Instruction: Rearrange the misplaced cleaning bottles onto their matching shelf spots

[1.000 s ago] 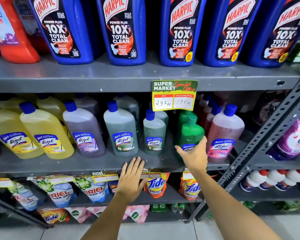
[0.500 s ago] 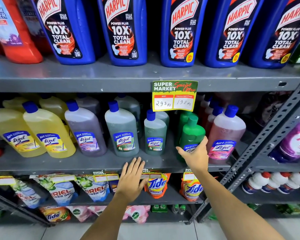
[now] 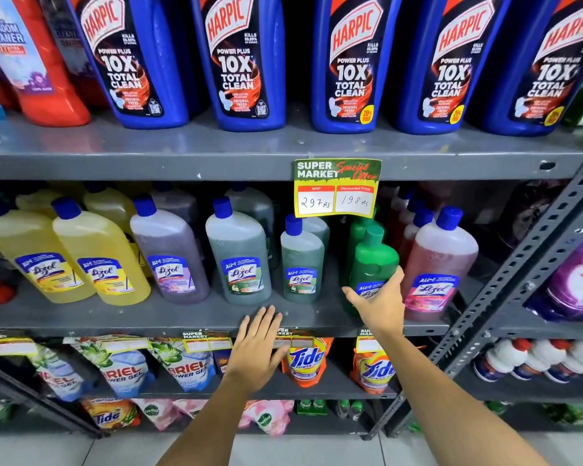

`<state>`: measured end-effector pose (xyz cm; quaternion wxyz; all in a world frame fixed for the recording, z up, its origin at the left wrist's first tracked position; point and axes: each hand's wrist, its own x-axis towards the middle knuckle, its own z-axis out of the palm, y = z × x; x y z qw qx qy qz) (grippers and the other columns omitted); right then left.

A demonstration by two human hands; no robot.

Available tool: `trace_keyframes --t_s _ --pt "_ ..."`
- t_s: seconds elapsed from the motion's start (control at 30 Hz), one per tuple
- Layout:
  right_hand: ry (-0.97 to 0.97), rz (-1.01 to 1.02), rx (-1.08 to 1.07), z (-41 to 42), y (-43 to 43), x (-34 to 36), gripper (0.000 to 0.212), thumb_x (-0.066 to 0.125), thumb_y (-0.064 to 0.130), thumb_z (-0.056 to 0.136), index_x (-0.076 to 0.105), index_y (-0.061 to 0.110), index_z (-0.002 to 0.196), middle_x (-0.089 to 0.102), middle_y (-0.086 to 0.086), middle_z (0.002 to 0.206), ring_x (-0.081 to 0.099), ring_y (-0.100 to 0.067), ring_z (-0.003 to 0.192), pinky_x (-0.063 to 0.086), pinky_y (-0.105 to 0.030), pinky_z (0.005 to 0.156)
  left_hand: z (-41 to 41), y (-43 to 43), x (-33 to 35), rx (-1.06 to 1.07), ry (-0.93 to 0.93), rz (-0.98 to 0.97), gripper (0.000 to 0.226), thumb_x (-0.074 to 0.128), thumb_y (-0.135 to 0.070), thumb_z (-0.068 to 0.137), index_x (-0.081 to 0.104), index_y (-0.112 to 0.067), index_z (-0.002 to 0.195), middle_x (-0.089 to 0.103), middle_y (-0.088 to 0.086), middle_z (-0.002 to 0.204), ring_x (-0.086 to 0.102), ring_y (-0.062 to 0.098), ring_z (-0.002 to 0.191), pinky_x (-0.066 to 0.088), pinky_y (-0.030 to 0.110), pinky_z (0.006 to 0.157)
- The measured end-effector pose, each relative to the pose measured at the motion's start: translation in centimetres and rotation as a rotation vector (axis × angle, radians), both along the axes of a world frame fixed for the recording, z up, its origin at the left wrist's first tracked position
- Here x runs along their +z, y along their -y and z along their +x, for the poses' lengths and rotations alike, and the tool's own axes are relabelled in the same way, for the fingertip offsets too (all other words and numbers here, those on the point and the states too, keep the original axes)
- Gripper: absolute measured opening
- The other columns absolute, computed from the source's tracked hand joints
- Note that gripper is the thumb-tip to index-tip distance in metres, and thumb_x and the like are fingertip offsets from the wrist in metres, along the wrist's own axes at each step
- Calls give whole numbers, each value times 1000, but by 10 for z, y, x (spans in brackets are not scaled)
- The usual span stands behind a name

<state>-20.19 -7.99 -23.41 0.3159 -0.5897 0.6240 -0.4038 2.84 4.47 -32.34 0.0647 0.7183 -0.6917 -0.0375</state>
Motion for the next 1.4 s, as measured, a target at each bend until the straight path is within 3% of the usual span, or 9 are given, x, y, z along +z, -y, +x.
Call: trace_keyframes --t_s 0.17,0.33,0.43,0.53,0.67,0.8,0.93,1.13,1.4 --pt "-4 20 1 -1 0 0 103 88 45 60 21 33 137 58 -1 131 64 -30 110 52 -50 95 -3 0 1 0 -4 8 77 7 -62 99 45 -12 144 42 8 150 37 25 139 11 39 112" --pt "98 26 -34 7 -24 4 115 90 35 64 17 10 149 38 -16 147 39 -32 137 38 -45 109 -5 -4 18 -24 -34 -41 105 -25 -75 77 17 -17 155 6 0 161 1 15 148 -5 36 117" --pt "137 -234 -45 16 -79 15 92 78 34 80 23 10 150 34 -12 150 32 -26 142 31 -49 116 -5 -15 49 -24 -18 -183 85 -5 -66 94 30 -15 152 20 2 160 8 14 147 1 35 119" --pt "124 -555 196 35 -110 54 64 64 26 92 32 11 145 36 -8 150 34 -20 142 33 -45 115 14 -28 102 -40 13 -392 58 26 -48 102 49 -11 141 39 6 152 31 20 142 16 37 116" --pt "81 -940 480 78 -104 155 65 63 18 90 33 4 147 27 -19 158 24 -30 150 25 -39 120 64 -45 211 -20 94 -702 49 43 -35 99 53 -3 134 42 13 149 34 27 140 25 43 113" --pt "-71 -1192 498 132 -93 240 61 60 21 93 37 4 147 23 -24 158 18 -39 150 24 -53 119 125 -73 309 85 231 -914 49 47 -29 96 51 0 134 42 19 148 35 34 138 29 49 110" --pt "-157 -1203 475 193 -93 276 62 54 30 96 34 9 150 19 -23 161 13 -38 151 24 -55 118 185 -109 348 208 325 -889 52 49 -31 97 47 1 138 37 21 151 32 35 140 30 53 109" --pt "-156 -1127 508 278 -124 279 66 52 34 94 29 12 152 13 -18 164 9 -34 152 21 -56 119 250 -163 351 296 373 -722 59 40 -43 97 45 -4 142 34 18 153 29 33 141 30 55 109" --pt "-124 -1103 606 380 -155 273 66 50 35 95 28 14 153 15 -16 164 6 -29 153 19 -54 120 336 -212 341 356 366 -716 60 33 -47 101 37 -12 149 22 8 160 17 24 147 20 50 115"
